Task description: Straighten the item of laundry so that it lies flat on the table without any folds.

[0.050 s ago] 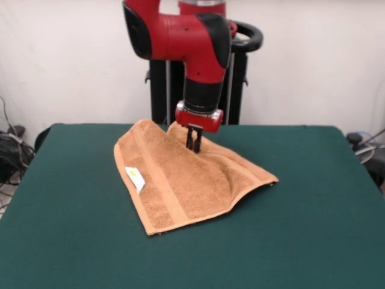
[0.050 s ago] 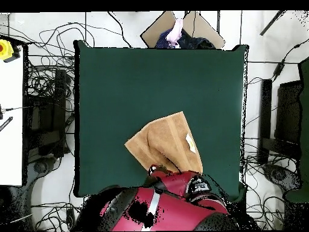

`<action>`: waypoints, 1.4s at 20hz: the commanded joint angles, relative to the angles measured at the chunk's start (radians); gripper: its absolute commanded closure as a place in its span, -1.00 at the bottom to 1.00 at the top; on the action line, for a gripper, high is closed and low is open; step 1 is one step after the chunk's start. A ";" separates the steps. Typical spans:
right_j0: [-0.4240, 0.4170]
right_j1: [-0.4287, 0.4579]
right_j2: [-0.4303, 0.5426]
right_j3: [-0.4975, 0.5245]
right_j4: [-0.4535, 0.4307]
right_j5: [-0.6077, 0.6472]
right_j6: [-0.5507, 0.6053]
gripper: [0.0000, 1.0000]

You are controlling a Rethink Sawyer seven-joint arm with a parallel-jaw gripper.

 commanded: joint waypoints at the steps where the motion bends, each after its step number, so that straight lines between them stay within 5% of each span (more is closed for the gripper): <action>1: -0.022 0.024 0.316 -0.021 0.208 0.104 0.180 1.00; 16: 0.046 0.085 0.423 -0.056 0.451 0.022 0.241 1.00; 28: 0.392 0.019 0.177 -0.147 0.826 0.232 0.294 1.00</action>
